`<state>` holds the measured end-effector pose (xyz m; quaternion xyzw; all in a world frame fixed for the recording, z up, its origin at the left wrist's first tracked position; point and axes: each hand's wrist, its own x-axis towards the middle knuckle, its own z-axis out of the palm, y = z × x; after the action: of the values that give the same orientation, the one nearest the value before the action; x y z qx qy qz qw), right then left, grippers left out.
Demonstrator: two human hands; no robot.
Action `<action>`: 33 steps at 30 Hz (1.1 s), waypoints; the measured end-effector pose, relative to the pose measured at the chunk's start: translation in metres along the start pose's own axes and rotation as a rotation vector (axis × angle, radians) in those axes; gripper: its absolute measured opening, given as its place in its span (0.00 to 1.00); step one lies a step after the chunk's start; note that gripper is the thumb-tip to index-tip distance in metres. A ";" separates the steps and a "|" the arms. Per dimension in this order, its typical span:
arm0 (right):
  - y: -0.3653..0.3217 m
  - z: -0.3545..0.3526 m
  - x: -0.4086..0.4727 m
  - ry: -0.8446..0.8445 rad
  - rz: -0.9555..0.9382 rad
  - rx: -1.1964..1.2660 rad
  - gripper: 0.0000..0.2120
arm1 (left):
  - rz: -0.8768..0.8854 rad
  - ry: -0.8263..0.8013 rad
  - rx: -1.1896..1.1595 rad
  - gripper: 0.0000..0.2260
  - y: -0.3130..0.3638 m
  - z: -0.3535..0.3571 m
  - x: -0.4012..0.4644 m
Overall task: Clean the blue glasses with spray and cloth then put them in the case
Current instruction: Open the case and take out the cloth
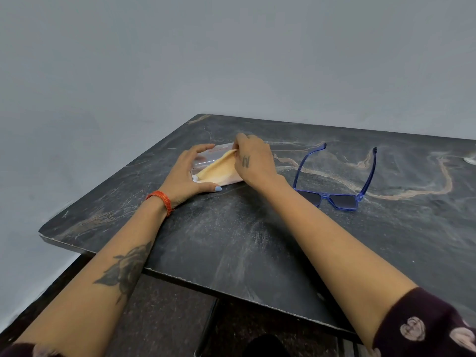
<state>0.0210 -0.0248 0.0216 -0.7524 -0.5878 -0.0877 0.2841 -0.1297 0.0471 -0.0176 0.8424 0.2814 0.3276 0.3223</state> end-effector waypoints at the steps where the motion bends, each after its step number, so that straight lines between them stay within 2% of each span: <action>1: 0.001 -0.001 -0.001 0.030 -0.017 0.030 0.10 | 0.001 0.003 0.005 0.38 0.000 0.000 0.000; 5: 0.002 -0.008 -0.006 0.113 -0.036 0.156 0.12 | 0.009 0.006 0.034 0.38 0.002 0.000 -0.002; 10: -0.001 -0.018 -0.014 0.131 0.091 0.377 0.11 | 0.025 0.030 0.064 0.38 0.003 0.001 -0.004; 16: 0.001 -0.029 -0.028 0.019 0.423 0.805 0.07 | 0.026 0.095 0.064 0.43 0.007 0.002 -0.005; 21: 0.003 -0.041 -0.040 -0.041 0.509 1.008 0.05 | 0.019 0.081 0.139 0.43 0.010 0.002 -0.011; 24: 0.008 -0.050 -0.050 -0.055 0.528 1.104 0.09 | 0.150 0.152 0.283 0.36 0.010 0.001 -0.014; 27: 0.013 -0.056 -0.060 -0.080 0.533 1.111 0.10 | 0.288 0.274 0.253 0.26 0.021 0.002 -0.022; 30: 0.018 -0.057 -0.068 -0.083 0.538 1.050 0.09 | 0.290 0.367 0.102 0.18 0.046 0.014 -0.037; 33: 0.021 -0.059 -0.075 -0.070 0.512 0.954 0.06 | 0.222 0.331 -0.010 0.16 0.074 0.030 -0.047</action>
<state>0.0302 -0.1221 0.0280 -0.6616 -0.3691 0.2858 0.5868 -0.1184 -0.0429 0.0015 0.8012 0.2342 0.4967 0.2378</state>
